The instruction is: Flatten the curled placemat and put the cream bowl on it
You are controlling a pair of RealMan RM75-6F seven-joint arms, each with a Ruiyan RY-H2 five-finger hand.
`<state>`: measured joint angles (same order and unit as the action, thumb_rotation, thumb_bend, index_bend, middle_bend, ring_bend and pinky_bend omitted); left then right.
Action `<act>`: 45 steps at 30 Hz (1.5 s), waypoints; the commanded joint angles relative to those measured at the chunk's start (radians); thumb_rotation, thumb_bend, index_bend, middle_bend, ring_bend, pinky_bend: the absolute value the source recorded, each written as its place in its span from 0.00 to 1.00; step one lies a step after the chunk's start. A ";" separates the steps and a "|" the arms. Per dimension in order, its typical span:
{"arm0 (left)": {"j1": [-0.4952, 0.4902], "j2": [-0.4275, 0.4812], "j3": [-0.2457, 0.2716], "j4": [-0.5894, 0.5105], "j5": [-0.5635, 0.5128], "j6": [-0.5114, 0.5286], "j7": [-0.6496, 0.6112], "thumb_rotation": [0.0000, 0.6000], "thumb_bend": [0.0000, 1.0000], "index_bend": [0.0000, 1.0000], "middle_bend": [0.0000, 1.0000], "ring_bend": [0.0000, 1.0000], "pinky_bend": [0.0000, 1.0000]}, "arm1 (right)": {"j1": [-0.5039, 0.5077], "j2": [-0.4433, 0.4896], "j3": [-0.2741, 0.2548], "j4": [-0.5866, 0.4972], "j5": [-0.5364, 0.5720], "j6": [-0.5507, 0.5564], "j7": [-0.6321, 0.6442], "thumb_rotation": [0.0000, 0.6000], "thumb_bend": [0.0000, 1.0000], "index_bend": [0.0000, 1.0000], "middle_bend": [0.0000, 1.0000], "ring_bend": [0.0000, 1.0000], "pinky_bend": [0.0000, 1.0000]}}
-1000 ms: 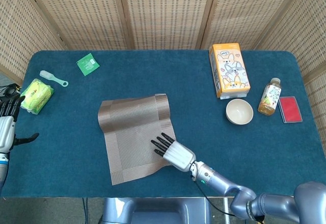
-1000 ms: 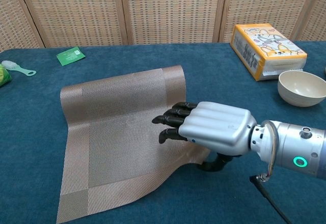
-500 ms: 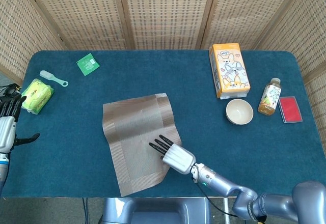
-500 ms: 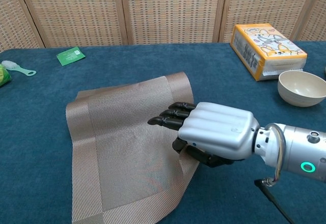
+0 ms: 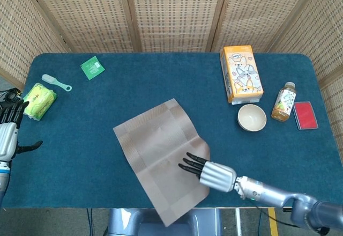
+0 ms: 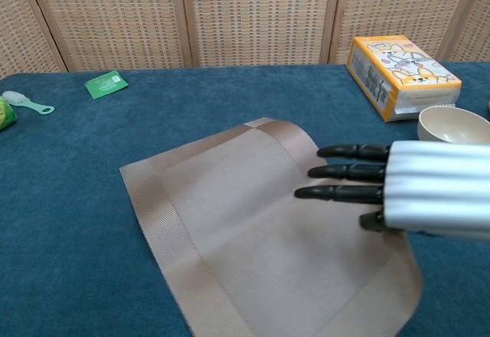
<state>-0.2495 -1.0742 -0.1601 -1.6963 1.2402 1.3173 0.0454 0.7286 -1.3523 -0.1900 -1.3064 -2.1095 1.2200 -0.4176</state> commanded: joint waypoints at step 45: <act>-0.061 -0.056 0.077 0.062 0.167 -0.082 -0.008 1.00 0.00 0.00 0.00 0.00 0.00 | -0.417 0.163 0.185 -0.225 0.570 0.105 0.382 1.00 0.00 0.00 0.00 0.00 0.00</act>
<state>-0.2915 -1.1212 -0.1038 -1.6623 1.3603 1.2634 0.0767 0.3634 -1.1632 0.0244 -1.5345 -1.5137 1.2595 -0.0407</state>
